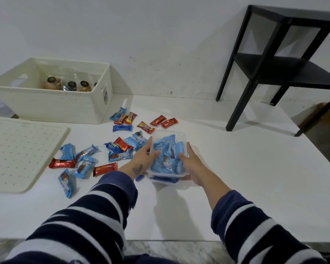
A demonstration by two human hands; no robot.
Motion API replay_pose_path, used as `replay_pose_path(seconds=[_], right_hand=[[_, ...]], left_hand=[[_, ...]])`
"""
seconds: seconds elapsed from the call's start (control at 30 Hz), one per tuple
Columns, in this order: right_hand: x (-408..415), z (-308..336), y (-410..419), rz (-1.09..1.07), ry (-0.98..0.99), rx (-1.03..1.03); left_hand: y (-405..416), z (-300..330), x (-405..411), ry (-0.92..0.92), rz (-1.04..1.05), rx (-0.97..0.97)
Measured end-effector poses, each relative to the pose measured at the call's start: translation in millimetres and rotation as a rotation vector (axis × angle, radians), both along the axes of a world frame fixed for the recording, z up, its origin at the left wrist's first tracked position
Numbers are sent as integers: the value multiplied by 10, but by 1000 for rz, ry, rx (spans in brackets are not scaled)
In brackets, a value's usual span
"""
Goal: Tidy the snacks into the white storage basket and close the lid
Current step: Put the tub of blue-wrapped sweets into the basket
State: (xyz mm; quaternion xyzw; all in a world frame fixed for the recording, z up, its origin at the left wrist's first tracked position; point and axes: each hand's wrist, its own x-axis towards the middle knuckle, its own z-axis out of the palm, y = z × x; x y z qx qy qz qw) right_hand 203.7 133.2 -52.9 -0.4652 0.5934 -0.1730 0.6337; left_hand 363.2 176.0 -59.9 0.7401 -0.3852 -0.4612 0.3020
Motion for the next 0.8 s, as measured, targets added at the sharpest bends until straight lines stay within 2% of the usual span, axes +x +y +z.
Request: replay_pose_path(seconds=[0.17,0.3,0.5,0.63,0.8], right_hand=[[328,353,-163,79,-5,-113],[799,668,-367,114,-48,-176],[1903,1243,-762,106,-63,-366],[2722,1577,-988,96,-113,-411],[3694,1695,-1235,57,-135,-420]], left_hand=[[-75,324,372,103,63,-108],[-220,579,898,9,55,-205],[-544,1257,1984,-68,48,-332],[-728,1645,2790,-83,52,-386],[-943,1764,3650,-43,107,-400]])
